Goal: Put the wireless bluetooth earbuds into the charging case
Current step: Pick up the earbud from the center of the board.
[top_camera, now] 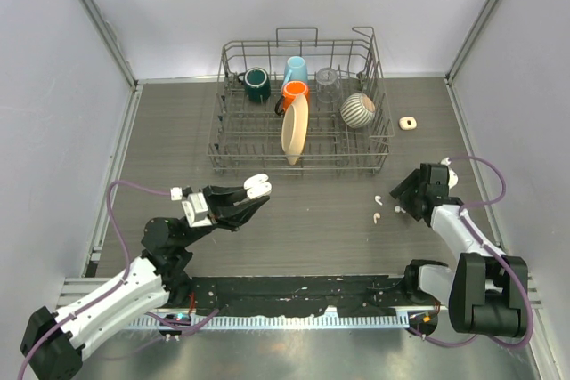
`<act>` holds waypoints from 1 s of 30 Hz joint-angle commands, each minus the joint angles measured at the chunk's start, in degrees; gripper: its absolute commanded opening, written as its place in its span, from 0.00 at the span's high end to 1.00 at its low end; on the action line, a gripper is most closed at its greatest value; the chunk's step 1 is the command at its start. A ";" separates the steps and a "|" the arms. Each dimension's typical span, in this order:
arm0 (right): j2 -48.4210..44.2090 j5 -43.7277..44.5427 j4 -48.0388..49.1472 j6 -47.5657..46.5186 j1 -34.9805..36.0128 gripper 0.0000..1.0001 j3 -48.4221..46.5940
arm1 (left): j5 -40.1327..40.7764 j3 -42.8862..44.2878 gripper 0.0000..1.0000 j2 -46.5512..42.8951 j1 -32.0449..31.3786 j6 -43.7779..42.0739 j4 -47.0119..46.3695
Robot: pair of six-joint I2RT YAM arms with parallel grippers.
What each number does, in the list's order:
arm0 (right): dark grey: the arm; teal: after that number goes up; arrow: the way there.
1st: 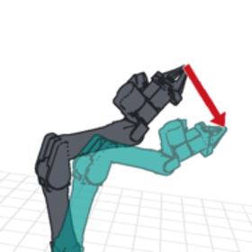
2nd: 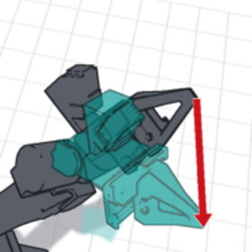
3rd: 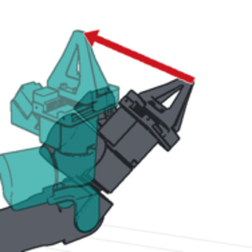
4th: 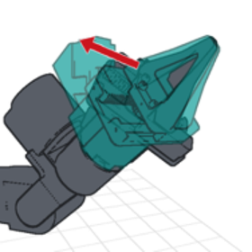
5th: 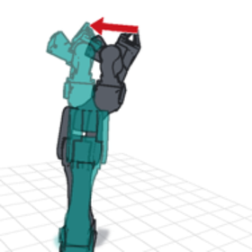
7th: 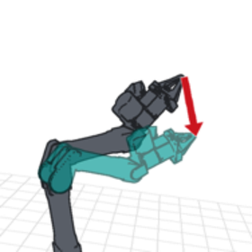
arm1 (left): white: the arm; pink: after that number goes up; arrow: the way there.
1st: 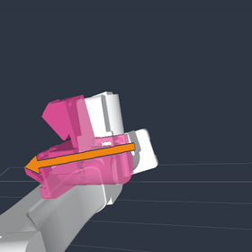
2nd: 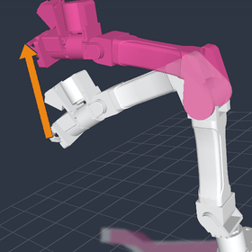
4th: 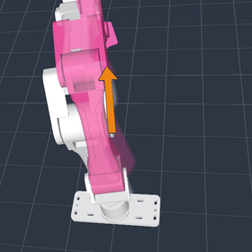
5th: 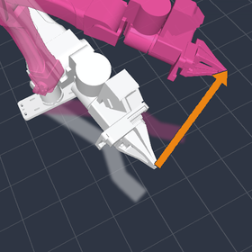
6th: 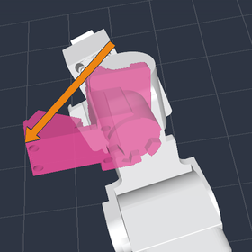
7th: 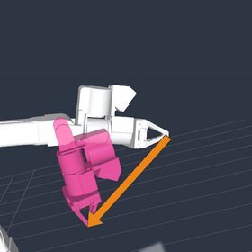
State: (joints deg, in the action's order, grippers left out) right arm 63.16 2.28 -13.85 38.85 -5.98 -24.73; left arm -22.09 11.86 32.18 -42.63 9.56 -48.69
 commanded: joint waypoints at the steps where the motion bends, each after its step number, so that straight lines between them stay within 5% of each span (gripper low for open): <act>1: -1.63 0.35 -5.84 3.15 -0.17 0.38 0.91 | -0.15 2.38 1.00 -1.07 -0.08 -1.12 -0.62; 23: -5.68 -5.27 -6.98 5.62 0.35 0.37 3.38 | 0.29 2.12 1.00 -1.77 -0.08 -1.30 -0.09; 30: -6.64 -0.02 -10.40 3.26 1.58 0.38 0.66 | 0.29 2.38 1.00 -1.60 -0.08 -1.30 -0.09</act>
State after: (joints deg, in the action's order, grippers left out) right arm 57.21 -1.65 -18.50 43.92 -5.39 -22.33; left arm -22.06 11.88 30.87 -42.63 8.73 -47.66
